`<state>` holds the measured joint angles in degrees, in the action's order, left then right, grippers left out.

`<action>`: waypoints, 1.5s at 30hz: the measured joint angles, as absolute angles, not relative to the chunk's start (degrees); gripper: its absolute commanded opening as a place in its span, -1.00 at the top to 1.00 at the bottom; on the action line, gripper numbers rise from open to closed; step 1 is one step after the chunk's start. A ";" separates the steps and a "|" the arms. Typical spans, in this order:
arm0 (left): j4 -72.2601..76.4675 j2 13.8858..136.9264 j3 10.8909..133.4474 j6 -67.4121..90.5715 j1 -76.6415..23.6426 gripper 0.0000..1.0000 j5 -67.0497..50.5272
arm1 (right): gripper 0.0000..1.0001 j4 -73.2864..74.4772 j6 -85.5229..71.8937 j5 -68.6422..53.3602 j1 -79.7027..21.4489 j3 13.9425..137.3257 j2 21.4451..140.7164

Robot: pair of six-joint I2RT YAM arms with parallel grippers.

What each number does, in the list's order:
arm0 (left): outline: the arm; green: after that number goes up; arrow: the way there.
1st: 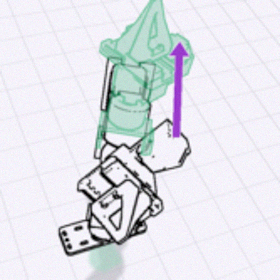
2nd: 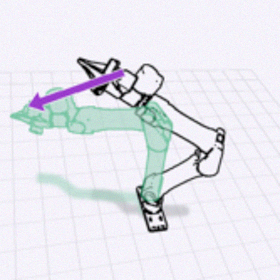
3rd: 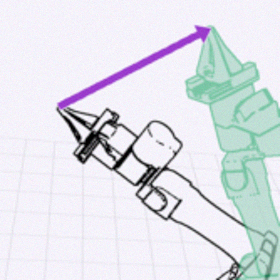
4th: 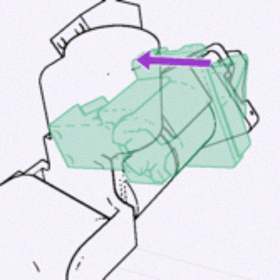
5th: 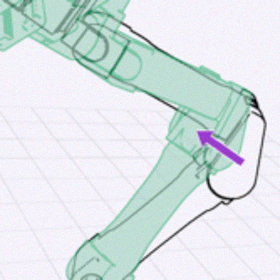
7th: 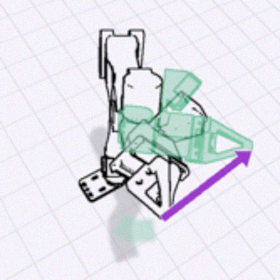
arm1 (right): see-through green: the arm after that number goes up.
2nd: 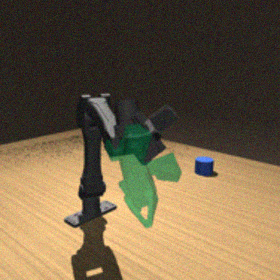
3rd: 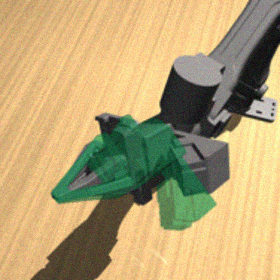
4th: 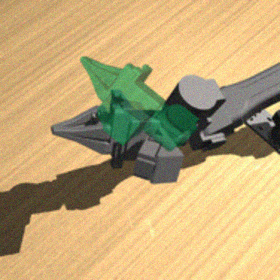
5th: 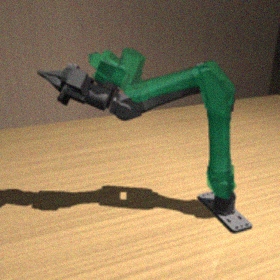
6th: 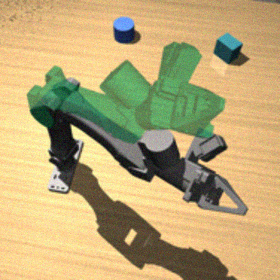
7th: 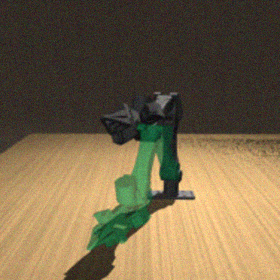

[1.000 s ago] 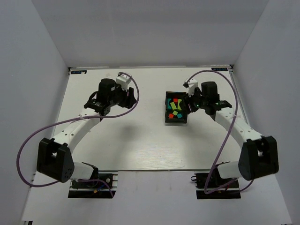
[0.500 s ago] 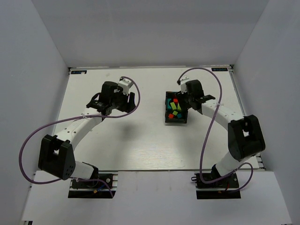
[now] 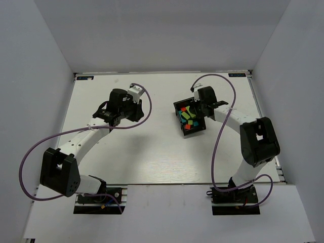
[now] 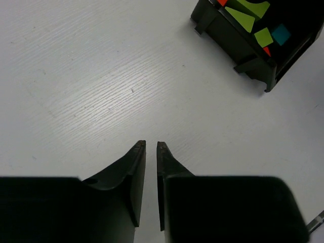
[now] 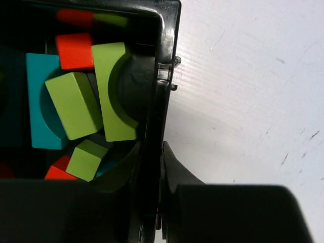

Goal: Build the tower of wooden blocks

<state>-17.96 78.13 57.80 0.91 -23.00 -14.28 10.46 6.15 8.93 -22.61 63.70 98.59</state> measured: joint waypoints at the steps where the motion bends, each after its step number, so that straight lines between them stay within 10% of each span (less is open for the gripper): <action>1: -17.96 78.11 57.80 0.93 -23.00 0.49 -14.39 | 1.00 10.37 6.28 8.99 -22.61 64.01 98.59; 13: -17.96 77.49 57.58 0.91 -23.00 0.00 -15.92 | 1.00 2.79 21.78 27.18 -27.38 63.18 93.23; 30: -18.09 74.35 57.56 0.91 -23.00 -0.05 -12.29 | 1.00 -69.32 100.77 49.71 -37.65 50.06 119.22; 45: -18.06 72.62 57.56 0.91 -23.00 -0.05 -9.34 | 1.00 -71.57 113.19 48.93 -40.69 50.00 119.09</action>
<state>-18.06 72.62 57.56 0.91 -23.00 -9.34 -71.57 113.19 48.93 -40.69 50.00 119.09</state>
